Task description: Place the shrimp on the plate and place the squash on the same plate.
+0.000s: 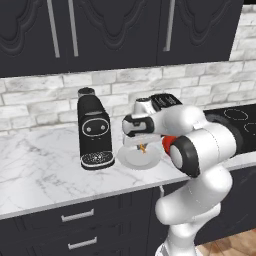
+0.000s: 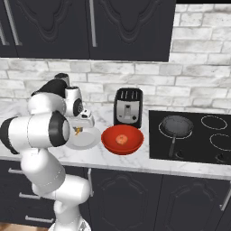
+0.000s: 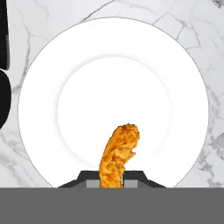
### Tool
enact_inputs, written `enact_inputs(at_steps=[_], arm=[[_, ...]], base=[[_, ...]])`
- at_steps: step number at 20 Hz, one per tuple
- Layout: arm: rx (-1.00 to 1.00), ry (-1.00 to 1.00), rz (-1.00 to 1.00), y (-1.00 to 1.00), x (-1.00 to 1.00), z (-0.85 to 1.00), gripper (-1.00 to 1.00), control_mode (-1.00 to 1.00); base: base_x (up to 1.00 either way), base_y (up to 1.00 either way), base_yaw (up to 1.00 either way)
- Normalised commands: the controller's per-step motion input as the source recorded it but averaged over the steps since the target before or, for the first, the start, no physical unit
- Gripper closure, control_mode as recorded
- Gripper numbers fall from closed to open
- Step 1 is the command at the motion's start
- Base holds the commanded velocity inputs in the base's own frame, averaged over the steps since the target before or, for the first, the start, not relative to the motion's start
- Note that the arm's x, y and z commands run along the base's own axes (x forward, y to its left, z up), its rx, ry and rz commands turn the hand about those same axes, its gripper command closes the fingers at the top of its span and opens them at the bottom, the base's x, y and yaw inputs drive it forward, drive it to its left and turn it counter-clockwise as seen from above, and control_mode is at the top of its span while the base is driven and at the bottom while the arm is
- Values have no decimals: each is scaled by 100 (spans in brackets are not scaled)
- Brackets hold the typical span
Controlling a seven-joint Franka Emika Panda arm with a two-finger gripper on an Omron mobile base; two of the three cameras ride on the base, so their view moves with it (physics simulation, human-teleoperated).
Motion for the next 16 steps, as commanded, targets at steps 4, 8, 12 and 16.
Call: enact_inputs(at_steps=[4,8,12,16], arm=[[0,0,0,0,9,-35,100,-100],[2,0,0,0,3,-28,100,-100],[4,0,0,0,1,-22,100,-100],[5,1,0,0,0,-24,100,-100]], base=[[0,0,0],[0,0,0],[0,0,0],[0,0,0]])
